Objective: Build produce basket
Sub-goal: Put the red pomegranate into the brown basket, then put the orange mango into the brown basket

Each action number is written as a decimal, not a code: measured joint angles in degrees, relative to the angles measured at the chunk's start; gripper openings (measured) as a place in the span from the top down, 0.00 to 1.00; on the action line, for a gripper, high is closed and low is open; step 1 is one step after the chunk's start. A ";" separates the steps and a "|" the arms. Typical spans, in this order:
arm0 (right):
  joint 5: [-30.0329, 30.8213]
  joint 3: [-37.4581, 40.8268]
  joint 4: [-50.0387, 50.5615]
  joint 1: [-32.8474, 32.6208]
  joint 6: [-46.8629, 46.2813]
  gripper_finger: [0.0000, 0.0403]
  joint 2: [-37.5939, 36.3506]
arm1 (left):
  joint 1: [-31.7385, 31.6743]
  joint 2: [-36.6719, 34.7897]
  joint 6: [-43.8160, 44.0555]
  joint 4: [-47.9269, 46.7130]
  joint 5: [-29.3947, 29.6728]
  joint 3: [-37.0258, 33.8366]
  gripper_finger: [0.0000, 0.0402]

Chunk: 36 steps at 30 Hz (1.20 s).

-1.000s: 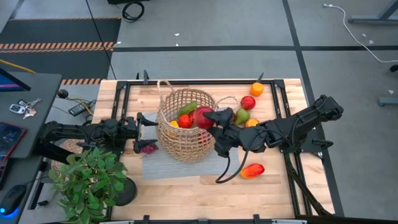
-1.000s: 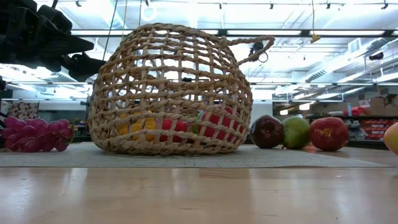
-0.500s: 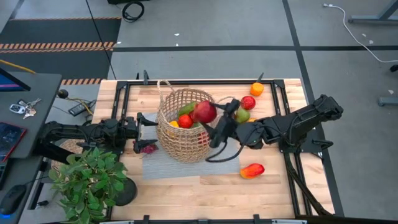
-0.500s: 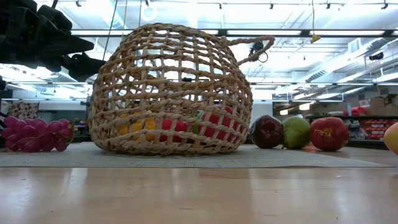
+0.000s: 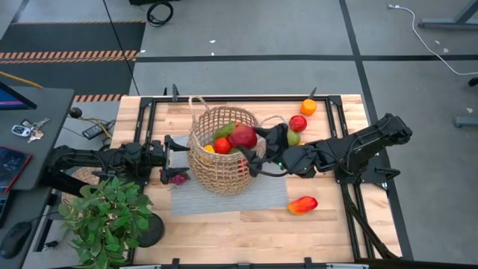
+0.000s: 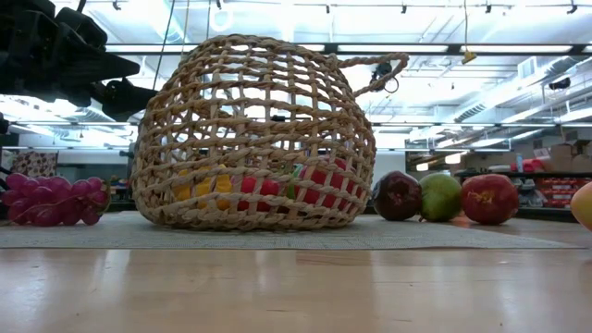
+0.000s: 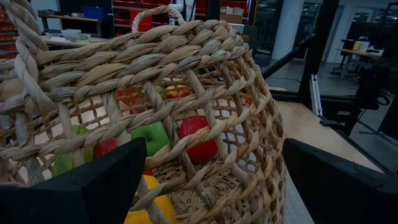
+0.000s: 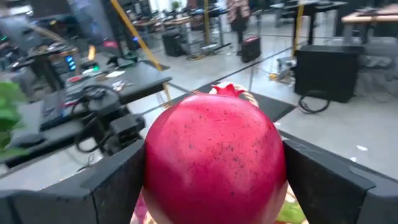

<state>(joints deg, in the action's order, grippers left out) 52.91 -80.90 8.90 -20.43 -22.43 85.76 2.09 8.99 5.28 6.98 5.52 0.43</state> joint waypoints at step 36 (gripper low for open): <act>-44.46 14.38 56.51 24.69 -59.82 0.05 0.94 | 0.00 0.00 0.03 -0.16 -0.04 0.00 0.04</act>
<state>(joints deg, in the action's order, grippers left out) 8.45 -66.53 65.41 4.26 -82.25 86.70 2.09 8.99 5.31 6.82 5.48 0.43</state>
